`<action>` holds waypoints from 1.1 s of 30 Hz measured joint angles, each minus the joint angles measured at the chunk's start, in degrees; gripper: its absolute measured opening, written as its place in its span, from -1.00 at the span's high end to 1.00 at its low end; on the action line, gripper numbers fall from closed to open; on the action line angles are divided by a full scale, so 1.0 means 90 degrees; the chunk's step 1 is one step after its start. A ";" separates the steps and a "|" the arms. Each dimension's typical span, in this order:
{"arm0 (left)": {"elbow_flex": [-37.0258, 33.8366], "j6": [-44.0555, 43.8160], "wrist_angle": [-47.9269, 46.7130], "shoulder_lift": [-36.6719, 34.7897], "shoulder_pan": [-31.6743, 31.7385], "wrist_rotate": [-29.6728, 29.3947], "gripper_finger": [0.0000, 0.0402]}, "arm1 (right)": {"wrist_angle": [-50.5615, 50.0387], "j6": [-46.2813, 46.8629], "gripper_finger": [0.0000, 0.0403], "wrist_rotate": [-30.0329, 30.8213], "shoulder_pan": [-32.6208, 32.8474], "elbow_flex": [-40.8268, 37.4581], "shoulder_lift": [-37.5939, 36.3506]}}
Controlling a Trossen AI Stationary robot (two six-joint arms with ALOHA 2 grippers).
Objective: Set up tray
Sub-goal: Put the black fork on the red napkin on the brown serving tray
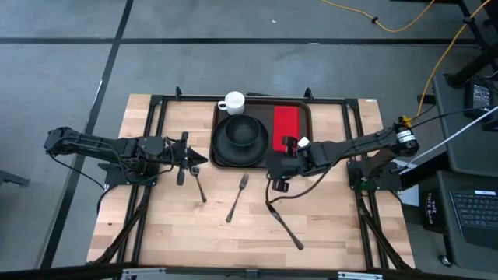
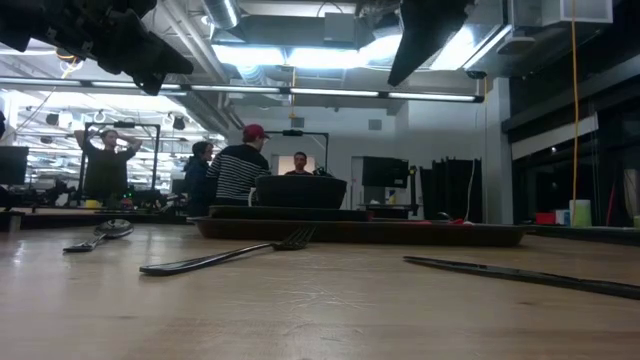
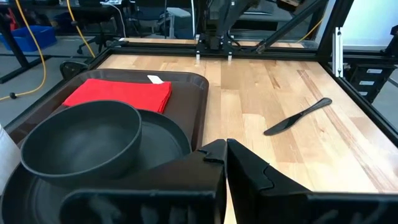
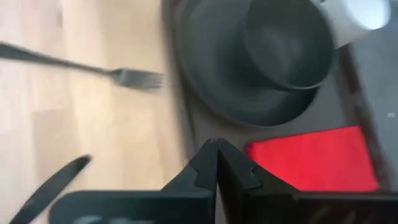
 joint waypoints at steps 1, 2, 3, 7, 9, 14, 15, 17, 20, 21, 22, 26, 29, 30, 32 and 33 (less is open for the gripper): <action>0.0000 0.0000 0.0000 0.0002 0.0000 0.0000 0.97 | 0.0033 0.0021 0.94 0.0165 0.0005 0.0000 0.0000; 0.0000 0.0000 0.0002 0.0002 0.0000 0.0000 0.97 | 0.0078 0.0040 0.93 0.0333 0.0000 0.0000 0.0000; 0.0000 0.0000 0.0001 0.0000 0.0000 0.0000 0.97 | 0.0135 0.0074 0.93 0.0465 -0.0003 0.0000 0.0000; 0.0000 0.0000 0.0002 0.0000 0.0000 0.0000 0.97 | 0.0285 0.0254 0.96 0.0552 -0.0005 0.0000 0.0000; 0.0000 0.0000 0.0002 0.0000 0.0000 0.0000 0.97 | 0.0297 0.0397 0.97 0.0545 0.0002 0.0000 0.0000; 0.0000 0.0000 0.0005 0.0002 0.0000 0.0000 0.97 | 0.0391 0.1132 0.95 0.0571 0.0092 -0.0049 0.0005; 0.0000 0.0000 0.0006 0.0000 0.0000 0.0000 0.97 | 0.0548 0.1212 0.94 0.0617 0.0124 -0.0141 0.0005; 0.0000 0.0000 0.0007 0.0000 0.0000 0.0000 0.97 | 0.0929 0.1254 0.92 0.0675 0.0213 -0.0429 0.0005; 0.0000 0.0000 0.0006 0.0000 0.0000 0.0000 0.97 | 0.1647 0.1177 0.93 0.0562 0.0342 -0.0953 0.0007; 0.0000 0.0001 0.0007 0.0000 0.0000 0.0000 0.97 | 0.1927 0.1186 0.94 0.0431 0.0378 -0.1156 0.0007; 0.0000 0.0002 0.0005 0.0000 0.0000 0.0000 0.97 | 0.2170 0.1261 0.96 0.0311 0.0420 -0.1344 0.0011; 0.0000 0.0000 0.0006 0.0000 0.0000 0.0000 0.97 | 0.3139 0.1582 0.98 0.0070 0.0603 -0.1870 0.0017; 0.0000 0.0002 0.0005 0.0000 0.0000 0.0000 0.97 | 0.3660 0.1781 0.95 0.0035 0.0698 -0.2179 0.0017; 0.0000 0.0000 0.0007 0.0000 0.0000 0.0000 0.97 | 0.3839 0.1857 0.93 0.0022 0.0713 -0.2251 0.0017; 0.0000 -0.0002 0.0007 0.0000 0.0000 0.0000 0.97 | 0.4155 0.2078 0.91 0.0018 0.0716 -0.2400 0.0012; -0.0001 -0.0026 0.0008 0.0000 0.0000 0.0000 0.97 | 0.4195 0.2200 0.91 0.0018 0.0711 -0.2478 0.0012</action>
